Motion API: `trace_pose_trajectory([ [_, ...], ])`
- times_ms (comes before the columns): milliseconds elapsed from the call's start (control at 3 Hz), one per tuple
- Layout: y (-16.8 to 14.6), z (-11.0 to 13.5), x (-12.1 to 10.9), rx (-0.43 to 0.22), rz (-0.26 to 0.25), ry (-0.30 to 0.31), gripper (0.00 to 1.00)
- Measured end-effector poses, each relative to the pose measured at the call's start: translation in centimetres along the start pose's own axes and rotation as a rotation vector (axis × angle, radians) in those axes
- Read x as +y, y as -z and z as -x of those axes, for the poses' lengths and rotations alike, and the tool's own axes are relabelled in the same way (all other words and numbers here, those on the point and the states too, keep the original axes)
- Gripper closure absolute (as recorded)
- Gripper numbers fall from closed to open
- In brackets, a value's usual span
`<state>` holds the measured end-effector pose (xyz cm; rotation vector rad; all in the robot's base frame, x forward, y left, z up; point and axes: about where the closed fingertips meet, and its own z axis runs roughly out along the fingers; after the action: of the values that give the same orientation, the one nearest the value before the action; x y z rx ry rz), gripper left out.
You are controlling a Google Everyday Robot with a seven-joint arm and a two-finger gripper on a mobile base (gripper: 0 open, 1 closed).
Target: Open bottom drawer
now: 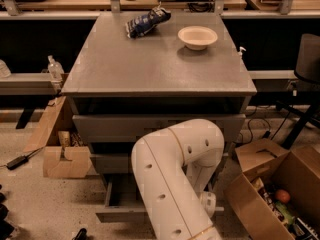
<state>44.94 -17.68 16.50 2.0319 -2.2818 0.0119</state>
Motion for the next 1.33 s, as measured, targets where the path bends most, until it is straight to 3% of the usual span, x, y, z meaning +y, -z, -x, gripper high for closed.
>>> trace_pose_trajectory([
  [333, 0.00, 0.00, 0.00, 0.000, 0.000, 0.000, 1.00],
  [667, 0.00, 0.00, 0.00, 0.000, 0.000, 0.000, 0.81],
  [1000, 0.01, 0.00, 0.01, 0.000, 0.000, 0.000, 0.50],
  [1333, 0.01, 0.00, 0.01, 0.000, 0.000, 0.000, 0.27],
])
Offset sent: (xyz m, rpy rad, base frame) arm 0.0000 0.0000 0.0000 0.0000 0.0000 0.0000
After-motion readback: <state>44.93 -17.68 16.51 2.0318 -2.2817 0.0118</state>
